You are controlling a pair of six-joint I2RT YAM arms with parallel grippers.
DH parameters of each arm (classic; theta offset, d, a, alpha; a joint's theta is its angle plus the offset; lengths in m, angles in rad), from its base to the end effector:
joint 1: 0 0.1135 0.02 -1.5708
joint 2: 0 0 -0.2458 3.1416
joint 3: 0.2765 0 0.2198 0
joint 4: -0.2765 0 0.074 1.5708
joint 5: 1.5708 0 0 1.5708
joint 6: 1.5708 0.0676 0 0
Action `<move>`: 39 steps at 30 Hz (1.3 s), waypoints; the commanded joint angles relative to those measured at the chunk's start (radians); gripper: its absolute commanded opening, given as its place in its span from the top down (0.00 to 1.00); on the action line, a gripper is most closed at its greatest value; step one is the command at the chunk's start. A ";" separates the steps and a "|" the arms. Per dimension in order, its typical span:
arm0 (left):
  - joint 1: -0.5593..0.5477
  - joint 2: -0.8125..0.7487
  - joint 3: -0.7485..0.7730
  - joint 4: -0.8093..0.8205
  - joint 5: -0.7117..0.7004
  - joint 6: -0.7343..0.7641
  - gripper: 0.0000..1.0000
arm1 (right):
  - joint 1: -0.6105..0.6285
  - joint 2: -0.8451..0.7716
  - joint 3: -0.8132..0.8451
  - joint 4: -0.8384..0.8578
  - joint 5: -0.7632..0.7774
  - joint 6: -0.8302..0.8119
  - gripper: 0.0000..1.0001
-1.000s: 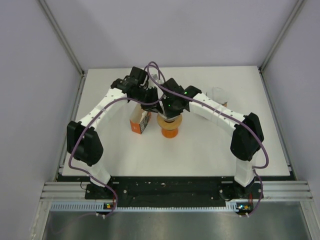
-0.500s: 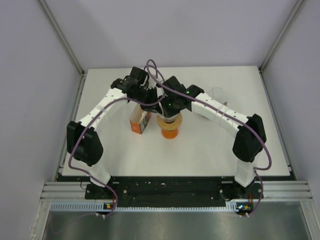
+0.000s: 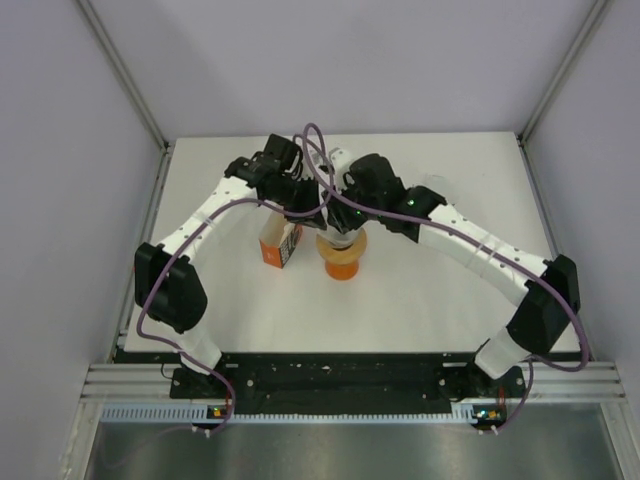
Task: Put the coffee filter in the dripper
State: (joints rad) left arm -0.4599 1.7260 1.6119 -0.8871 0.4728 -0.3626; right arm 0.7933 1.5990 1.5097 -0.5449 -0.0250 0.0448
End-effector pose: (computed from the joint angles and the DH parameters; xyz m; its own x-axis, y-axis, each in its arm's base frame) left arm 0.2975 -0.1817 0.2789 -0.9238 0.1052 -0.3682 0.3076 0.7766 -0.5498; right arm 0.2492 0.2556 0.3162 -0.4478 -0.3911 -0.8041 -0.7072 0.7052 0.0509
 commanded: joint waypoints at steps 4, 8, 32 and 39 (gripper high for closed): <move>0.006 -0.003 0.036 -0.015 0.009 -0.018 1.00 | 0.030 -0.259 -0.242 0.339 -0.230 -0.242 0.45; 0.007 -0.003 0.039 -0.015 0.009 -0.019 1.00 | 0.127 -0.333 -0.367 0.430 -0.170 -0.397 0.36; 0.006 0.006 0.052 -0.016 0.020 -0.019 1.00 | 0.277 0.033 -0.076 0.100 0.296 -0.531 0.39; 0.006 0.004 0.059 -0.019 0.013 -0.015 1.00 | 0.277 0.096 -0.009 -0.006 0.352 -0.513 0.57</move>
State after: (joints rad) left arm -0.4492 1.7306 1.6226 -0.9176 0.4633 -0.3725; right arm 1.0580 1.6661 1.4574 -0.4740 0.2920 -0.4824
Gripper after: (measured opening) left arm 0.090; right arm 0.441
